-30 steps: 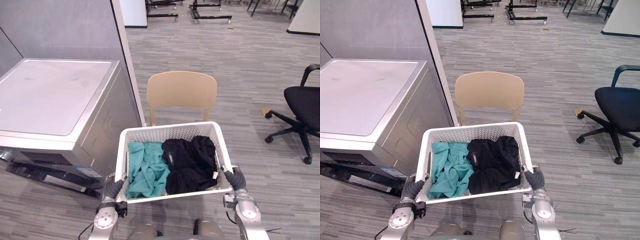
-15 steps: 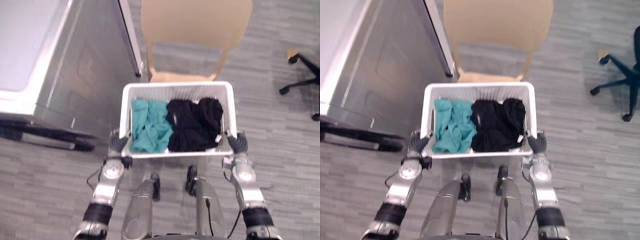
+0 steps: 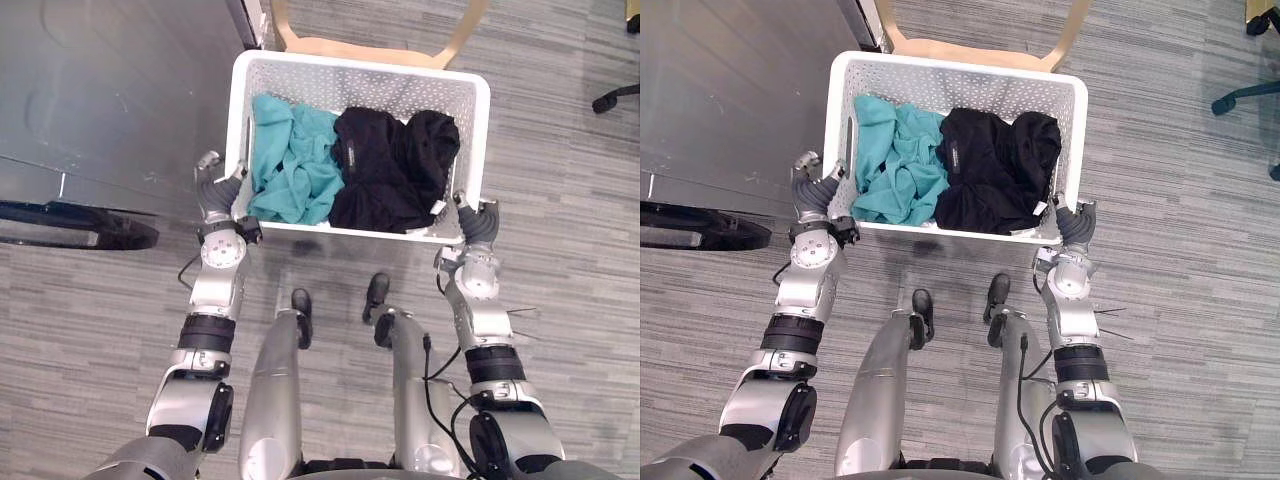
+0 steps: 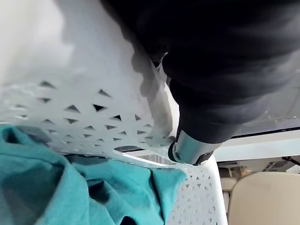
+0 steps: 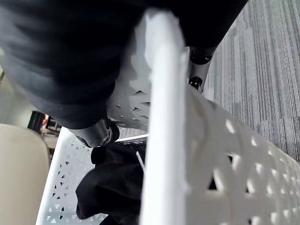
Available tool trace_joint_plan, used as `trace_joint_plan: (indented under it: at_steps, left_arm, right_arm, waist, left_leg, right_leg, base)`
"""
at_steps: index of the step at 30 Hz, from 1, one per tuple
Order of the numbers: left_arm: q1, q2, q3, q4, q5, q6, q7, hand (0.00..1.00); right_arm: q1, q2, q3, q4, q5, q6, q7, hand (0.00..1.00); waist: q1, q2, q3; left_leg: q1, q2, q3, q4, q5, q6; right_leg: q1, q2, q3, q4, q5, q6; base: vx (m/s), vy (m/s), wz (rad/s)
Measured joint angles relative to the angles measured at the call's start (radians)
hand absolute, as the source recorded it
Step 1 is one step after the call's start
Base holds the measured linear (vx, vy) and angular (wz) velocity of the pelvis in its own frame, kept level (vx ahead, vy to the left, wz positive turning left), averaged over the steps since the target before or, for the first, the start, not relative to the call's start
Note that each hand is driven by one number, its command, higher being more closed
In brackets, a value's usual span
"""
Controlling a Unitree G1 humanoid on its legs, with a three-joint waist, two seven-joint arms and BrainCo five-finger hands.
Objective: Pick up the laundry basket with both hands and put the clothes into the washing machine.
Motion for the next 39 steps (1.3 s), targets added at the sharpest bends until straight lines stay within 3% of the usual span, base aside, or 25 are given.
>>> trace_joint_plan:
  at_steps: [7, 12, 17, 22, 27, 33, 39]
  left_arm:
    - [-0.011, -0.035, 0.039, -0.004, 0.0, -0.037, 0.029, 0.0]
    - [0.054, -0.052, 0.101, -0.05, 0.0, -0.04, 0.04, 0.0]
    - [0.179, -0.054, 0.206, -0.149, 0.001, -0.041, 0.065, 0.0]
    - [0.302, -0.065, 0.218, -0.293, 0.002, -0.052, 0.065, 0.0]
    - [0.438, -0.136, 0.235, -0.429, 0.003, -0.082, 0.058, 0.0]
    - [0.658, -0.185, 0.115, -0.468, -0.022, -0.113, -0.057, 0.0]
    - [0.84, -0.21, 0.073, -0.302, -0.079, -0.105, -0.204, 0.0]
  right_arm:
    - [-0.009, 0.036, -0.007, -0.013, 0.0, -0.001, -0.019, 0.0]
    - [0.028, 0.042, -0.012, -0.126, 0.0, -0.002, -0.025, 0.0]
    - [0.063, 0.006, -0.099, -0.258, 0.0, -0.035, -0.03, 0.0]
    - [0.139, -0.028, -0.151, -0.359, -0.002, -0.055, -0.035, 0.0]
    - [0.254, -0.027, -0.157, -0.441, -0.001, -0.071, -0.026, 0.0]
    - [0.481, 0.006, -0.108, -0.481, -0.002, -0.075, 0.083, 0.0]
    - [0.689, 0.04, -0.085, -0.362, -0.002, -0.068, 0.184, 0.0]
  waist:
    - [0.002, -0.001, 0.0]
    - [0.0, -0.01, 0.007]
    - [0.006, -0.011, 0.019]
    - [0.029, -0.012, 0.02]
    - [0.03, -0.013, 0.02]
    - [0.035, -0.015, 0.017]
    - [0.051, -0.016, -0.116]
  left_leg:
    - [0.0, 0.001, 0.004, -0.002, -0.001, 0.0]
    - [0.009, 0.005, 0.01, -0.001, -0.001, 0.0]
    - [0.03, 0.009, 0.008, 0.005, -0.001, 0.0]
    - [0.075, 0.009, 0.005, -0.001, -0.004, -0.005]
    - [0.121, 0.009, 0.005, -0.02, -0.007, -0.01]
    - [0.279, -0.003, 0.01, -0.119, 0.003, -0.02]
    - [0.434, -0.022, 0.001, -0.233, 0.013, -0.028]
  right_leg:
    - [0.002, 0.001, 0.001, -0.006, 0.0, 0.0]
    - [0.007, 0.003, 0.006, -0.003, -0.003, -0.005]
    - [0.028, 0.003, 0.0, 0.011, -0.012, -0.015]
    - [0.07, -0.001, -0.006, 0.02, -0.029, -0.02]
    - [0.116, -0.004, -0.014, 0.013, -0.045, -0.02]
    - [0.259, -0.007, -0.026, -0.045, -0.054, -0.01]
    - [0.401, -0.02, -0.064, -0.098, -0.089, 0.003]
  base:
    - [0.01, 0.003, 0.0]
    - [0.0, -0.006, -0.02]
    - [0.0, -0.025, 0.03]
    - [-0.01, -0.038, 0.06]
    - [-0.01, -0.05, 0.06]
    - [0.08, -0.031, 0.07]
    - [0.17, -0.013, 0.14]
